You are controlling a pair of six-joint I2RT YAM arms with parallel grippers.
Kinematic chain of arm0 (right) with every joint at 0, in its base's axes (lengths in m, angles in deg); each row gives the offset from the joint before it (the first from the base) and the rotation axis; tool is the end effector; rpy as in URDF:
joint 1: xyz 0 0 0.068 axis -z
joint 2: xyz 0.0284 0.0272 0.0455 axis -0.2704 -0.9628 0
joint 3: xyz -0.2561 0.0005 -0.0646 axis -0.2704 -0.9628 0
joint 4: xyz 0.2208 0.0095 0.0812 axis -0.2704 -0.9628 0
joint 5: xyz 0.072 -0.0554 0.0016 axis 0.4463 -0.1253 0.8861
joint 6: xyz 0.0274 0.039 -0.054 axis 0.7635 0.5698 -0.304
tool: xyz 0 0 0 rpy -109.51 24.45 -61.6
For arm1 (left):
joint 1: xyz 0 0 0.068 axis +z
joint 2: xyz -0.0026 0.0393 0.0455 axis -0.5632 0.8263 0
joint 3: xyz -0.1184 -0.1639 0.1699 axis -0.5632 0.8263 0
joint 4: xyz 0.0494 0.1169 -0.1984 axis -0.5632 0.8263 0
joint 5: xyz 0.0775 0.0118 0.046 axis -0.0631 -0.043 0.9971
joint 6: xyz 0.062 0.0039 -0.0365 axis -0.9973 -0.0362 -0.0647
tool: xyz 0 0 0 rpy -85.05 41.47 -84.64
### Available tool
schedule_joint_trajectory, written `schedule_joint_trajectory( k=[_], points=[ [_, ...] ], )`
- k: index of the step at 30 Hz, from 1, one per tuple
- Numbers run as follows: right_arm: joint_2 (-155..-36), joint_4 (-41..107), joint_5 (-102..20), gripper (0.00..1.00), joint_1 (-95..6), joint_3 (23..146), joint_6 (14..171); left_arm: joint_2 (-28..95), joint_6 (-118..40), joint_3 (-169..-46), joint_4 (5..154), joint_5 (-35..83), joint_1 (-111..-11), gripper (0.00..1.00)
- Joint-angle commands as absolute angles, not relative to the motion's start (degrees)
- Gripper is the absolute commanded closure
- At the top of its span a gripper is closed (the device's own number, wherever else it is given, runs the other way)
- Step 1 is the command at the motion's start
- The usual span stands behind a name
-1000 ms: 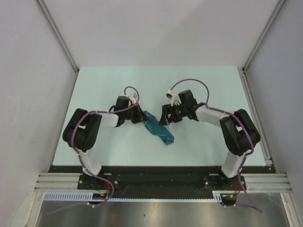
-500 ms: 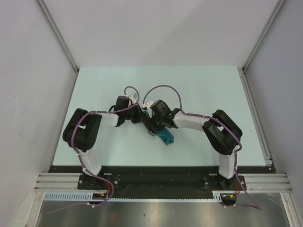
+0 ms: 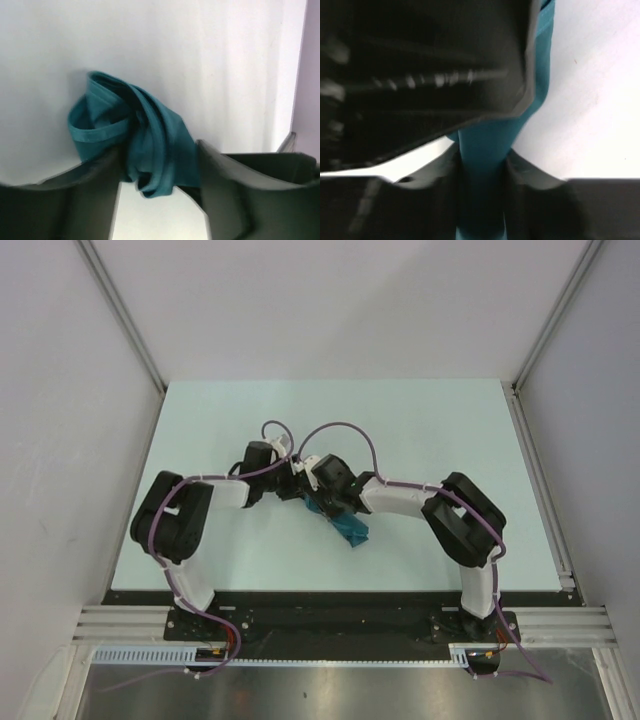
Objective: Fold the napkin, place the utensils inside, and roll it up
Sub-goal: Roll the napkin with the utensil
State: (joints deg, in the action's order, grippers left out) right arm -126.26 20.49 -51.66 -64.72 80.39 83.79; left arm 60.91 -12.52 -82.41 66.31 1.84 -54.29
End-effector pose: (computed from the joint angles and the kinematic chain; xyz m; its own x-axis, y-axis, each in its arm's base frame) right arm 0.2634 0.2992 0.1499 -0.4973 -0.6264 -0.6003 -0.7542 0.6542 -0.0578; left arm 0.3125 -0.1457 0.1354 -0.8848 -0.2465 -0.3955 0.1383 0.6715 -0.7280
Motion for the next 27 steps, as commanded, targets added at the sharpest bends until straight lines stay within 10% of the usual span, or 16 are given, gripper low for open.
schedule_joint_trajectory(
  k=[1,6,22,27],
  points=[
    [-128.9,17.5,-54.0,0.68,-63.7,81.7,85.6,54.6,-12.4,-84.2,66.9,2.8,-52.9,0.28],
    [-129.2,15.2,-54.0,0.68,-60.0,81.8,90.0,48.1,-13.2,-84.7,72.3,6.5,-47.6,0.01],
    [-131.9,10.8,-62.1,0.66,-42.2,87.5,95.4,28.2,-18.1,-87.8,90.3,15.0,-36.8,0.00],
    [-132.1,11.0,-59.8,0.46,-41.6,89.5,95.1,25.6,-19.4,-88.3,93.4,13.7,-35.5,0.00]
  ],
)
